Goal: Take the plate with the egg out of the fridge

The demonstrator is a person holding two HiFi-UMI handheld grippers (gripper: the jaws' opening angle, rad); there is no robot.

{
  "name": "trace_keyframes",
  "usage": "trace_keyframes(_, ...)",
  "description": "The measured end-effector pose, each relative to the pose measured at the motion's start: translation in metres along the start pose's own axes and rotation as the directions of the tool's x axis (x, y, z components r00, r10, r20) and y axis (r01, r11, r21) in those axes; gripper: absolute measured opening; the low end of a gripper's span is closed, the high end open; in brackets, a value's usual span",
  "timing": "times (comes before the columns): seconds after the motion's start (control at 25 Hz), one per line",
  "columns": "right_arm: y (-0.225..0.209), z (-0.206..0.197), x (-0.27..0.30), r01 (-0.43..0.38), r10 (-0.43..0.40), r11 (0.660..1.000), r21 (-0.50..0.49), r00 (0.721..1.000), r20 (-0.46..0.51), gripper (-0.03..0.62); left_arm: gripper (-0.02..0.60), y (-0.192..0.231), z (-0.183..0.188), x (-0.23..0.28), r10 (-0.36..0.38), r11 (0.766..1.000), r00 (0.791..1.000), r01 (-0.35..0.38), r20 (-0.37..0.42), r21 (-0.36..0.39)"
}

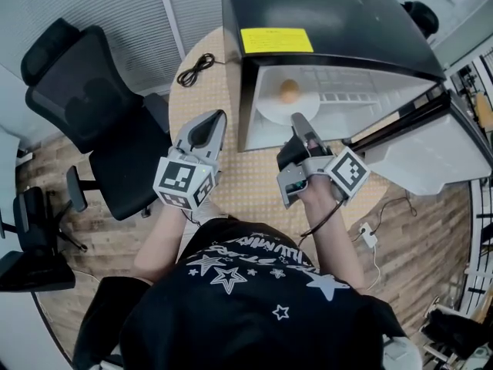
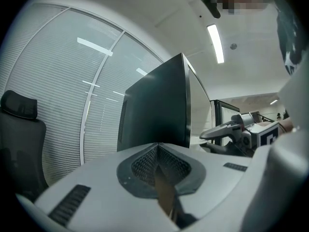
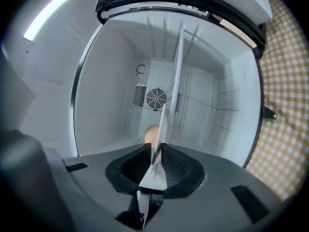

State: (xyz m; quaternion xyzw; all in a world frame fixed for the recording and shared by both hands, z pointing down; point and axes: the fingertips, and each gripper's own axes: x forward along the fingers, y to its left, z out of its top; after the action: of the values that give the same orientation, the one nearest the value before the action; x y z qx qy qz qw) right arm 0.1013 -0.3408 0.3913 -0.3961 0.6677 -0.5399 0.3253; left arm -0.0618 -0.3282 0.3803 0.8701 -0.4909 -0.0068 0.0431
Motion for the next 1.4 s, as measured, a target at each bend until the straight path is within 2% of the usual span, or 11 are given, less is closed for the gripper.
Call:
trace_keyframes(0.16, 0.002, 0.001, 0.006, -0.005, 0.005, 0.999, -0.034, 1.000, -0.007, 0.074, 0.008, -0.003, 0.000, -0.003, 0.002, 1.000, 1.000, -0.002, -0.001, -0.003)
trace_keyframes(0.24, 0.004, -0.001, 0.010, -0.009, 0.009, 0.999, -0.042, 1.000, -0.011, 0.137, 0.008, -0.003, -0.001, -0.005, 0.004, 1.000, 1.000, -0.004, -0.002, -0.001)
trace_keyframes(0.32, 0.005, -0.001, 0.014, -0.011, 0.010, 0.999, -0.047, 1.000, -0.013, 0.152, 0.008, -0.002, -0.001, -0.006, 0.005, 1.000, 1.000, -0.005, -0.002, 0.001)
trace_keyframes(0.44, -0.003, 0.000, 0.019, 0.009, -0.010, 0.999, -0.053, 1.000, -0.020, 0.145, 0.008, -0.002, -0.002, -0.008, 0.008, 1.000, 1.000, -0.008, -0.009, 0.006)
trace_keyframes(0.52, -0.009, 0.001, 0.020, 0.032, -0.034, 0.998, -0.059, 0.999, -0.022, 0.101, 0.008, -0.002, -0.004, -0.010, 0.010, 1.000, 1.000, -0.010, -0.014, 0.008)
trace_keyframes(0.56, -0.011, 0.001, 0.020, 0.036, -0.037, 0.998, -0.050, 0.999, -0.019, 0.080, 0.008, -0.002, -0.004, -0.010, 0.010, 1.000, 1.000, -0.010, -0.016, 0.009)
trace_keyframes(0.68, -0.010, 0.001, 0.020, 0.022, -0.022, 1.000, 0.012, 1.000, 0.001, 0.067, 0.008, -0.003, -0.005, -0.013, 0.011, 1.000, 1.000, -0.011, -0.018, 0.016)
trace_keyframes(0.88, -0.003, 0.002, 0.010, -0.001, 0.001, 1.000, 0.009, 1.000, 0.023, 0.058, 0.008, -0.007, -0.003, -0.021, 0.009, 1.000, 1.000, -0.009, -0.012, 0.021)
trace_keyframes(1.08, 0.002, -0.001, -0.006, -0.045, 0.042, 0.996, 0.079, 0.998, 0.044, 0.052, 0.008, -0.019, -0.001, -0.029, -0.004, 1.000, 1.000, 0.004, -0.011, 0.027)
trace_keyframes(1.4, 0.012, -0.012, -0.051, -0.074, 0.071, 0.995, 0.074, 0.996, 0.054, 0.052, 0.008, -0.057, 0.004, -0.051, -0.037, 0.998, 0.999, 0.037, 0.003, 0.049)
